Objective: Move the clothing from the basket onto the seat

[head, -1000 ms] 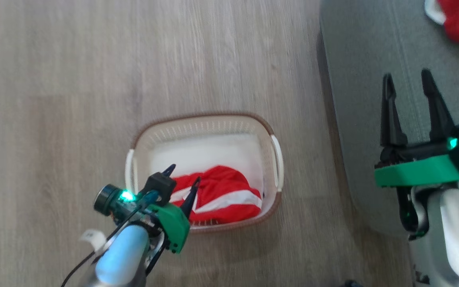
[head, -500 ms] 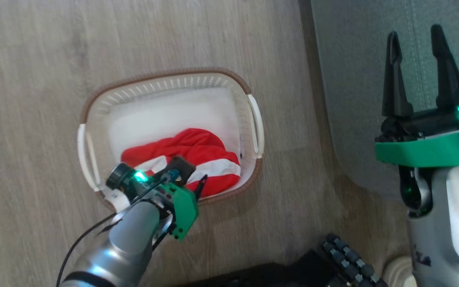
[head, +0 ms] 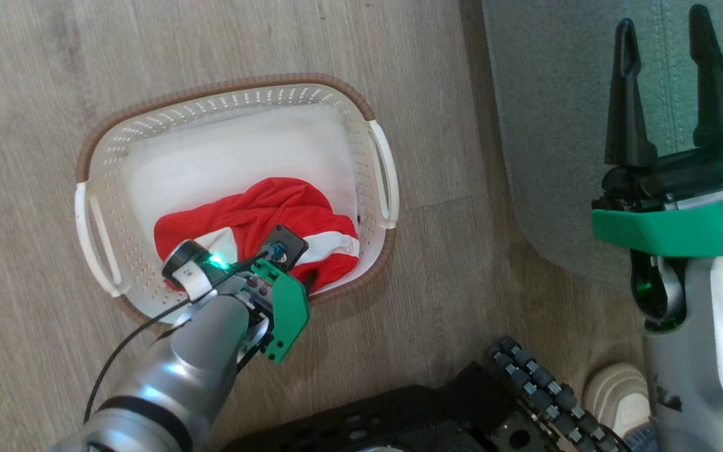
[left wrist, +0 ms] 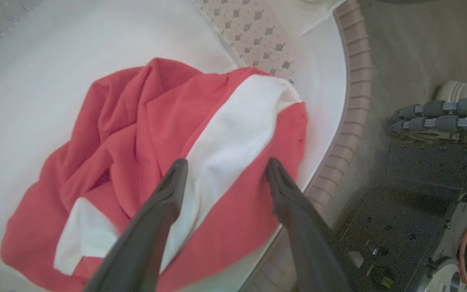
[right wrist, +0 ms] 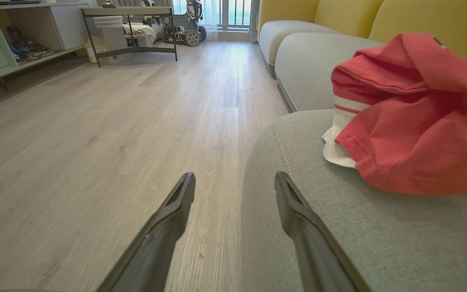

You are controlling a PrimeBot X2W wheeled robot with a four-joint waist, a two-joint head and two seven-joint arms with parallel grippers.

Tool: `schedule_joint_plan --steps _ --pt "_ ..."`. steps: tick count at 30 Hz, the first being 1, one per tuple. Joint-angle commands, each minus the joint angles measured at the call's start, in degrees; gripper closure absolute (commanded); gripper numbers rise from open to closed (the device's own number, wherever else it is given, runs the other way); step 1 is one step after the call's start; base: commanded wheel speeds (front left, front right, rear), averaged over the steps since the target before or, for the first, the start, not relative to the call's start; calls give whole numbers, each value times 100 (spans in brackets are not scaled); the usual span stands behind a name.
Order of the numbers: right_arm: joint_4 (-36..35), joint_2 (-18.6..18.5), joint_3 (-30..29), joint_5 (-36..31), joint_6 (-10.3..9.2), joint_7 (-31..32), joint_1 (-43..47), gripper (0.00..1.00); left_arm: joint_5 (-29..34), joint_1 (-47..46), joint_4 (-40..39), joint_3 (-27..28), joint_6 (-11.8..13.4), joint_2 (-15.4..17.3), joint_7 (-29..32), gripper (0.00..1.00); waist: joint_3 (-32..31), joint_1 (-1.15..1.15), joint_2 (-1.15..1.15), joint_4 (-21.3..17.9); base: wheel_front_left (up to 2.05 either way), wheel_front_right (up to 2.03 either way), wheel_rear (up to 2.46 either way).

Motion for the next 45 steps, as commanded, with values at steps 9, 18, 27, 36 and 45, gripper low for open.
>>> schedule_joint_plan --steps 9,18,27,36,45 --pt "-245 15 131 79 -2 -37 -16 0 -442 -116 252 -284 -35 -2 237 100 65 0 0 -104 0 0 0" --pt "-120 15 82 86 -2 -37 -19 0 -652 -250 469 -288 -12 -2 -247 100 -231 0 0 -79 0 0 0" --pt "291 15 128 27 -2 -37 126 0 -925 -285 425 -96 116 -3 -871 100 -1249 0 0 124 0 0 0" --pt "769 15 217 -84 -2 -37 447 0 -1345 -87 -155 194 186 -3 -1073 100 -2561 0 0 328 0 0 0" --pt "1300 15 313 -198 -2 -37 977 0 -1534 132 -925 427 355 -2 -1091 100 -3950 0 0 514 0 0 0"
